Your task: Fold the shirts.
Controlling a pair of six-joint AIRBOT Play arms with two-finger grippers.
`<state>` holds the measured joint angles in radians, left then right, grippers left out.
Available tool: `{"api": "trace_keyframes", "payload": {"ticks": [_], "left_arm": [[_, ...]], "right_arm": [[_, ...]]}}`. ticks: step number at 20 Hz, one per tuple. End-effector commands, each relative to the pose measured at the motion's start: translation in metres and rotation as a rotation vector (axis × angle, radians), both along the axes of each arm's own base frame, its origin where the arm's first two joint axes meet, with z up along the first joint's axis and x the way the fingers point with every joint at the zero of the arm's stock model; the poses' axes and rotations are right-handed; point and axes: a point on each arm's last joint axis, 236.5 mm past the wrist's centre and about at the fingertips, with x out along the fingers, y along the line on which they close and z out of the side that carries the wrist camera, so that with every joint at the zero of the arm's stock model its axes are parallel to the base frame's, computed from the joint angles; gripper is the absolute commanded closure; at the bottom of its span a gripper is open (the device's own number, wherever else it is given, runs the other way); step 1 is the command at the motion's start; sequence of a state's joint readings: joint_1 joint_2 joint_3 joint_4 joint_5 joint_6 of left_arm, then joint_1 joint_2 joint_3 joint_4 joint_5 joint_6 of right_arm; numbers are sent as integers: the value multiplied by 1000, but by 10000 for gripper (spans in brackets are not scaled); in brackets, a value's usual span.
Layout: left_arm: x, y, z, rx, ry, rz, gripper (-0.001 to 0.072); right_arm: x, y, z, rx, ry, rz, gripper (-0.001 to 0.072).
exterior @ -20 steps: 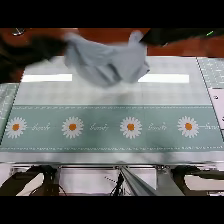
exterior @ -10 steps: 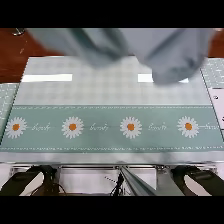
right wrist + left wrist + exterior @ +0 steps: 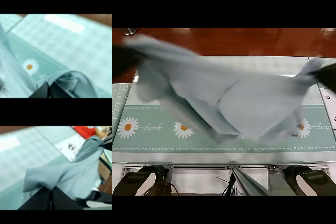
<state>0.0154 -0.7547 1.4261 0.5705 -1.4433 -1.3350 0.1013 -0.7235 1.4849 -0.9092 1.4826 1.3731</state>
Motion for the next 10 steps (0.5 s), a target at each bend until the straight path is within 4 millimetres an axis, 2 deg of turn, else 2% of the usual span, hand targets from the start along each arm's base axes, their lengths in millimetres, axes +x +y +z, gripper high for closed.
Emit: {"api": "trace_keyframes", "payload": {"ticks": [1,3,5,8,10], "left_arm": [[36,-11,-104,-36,212,47,688],[86,-11,-158,-85,238,204,688],[120,-13,-202,-69,259,291,688],[157,-23,-253,-20,298,352,688],[171,-30,-283,9,342,370,688]], "right_arm": [[22,18,-98,108,236,-3,690],[63,14,-148,119,263,-84,690],[102,11,-184,126,314,-146,690],[162,13,-225,188,378,-236,690],[192,20,-251,221,457,-257,689]]}}
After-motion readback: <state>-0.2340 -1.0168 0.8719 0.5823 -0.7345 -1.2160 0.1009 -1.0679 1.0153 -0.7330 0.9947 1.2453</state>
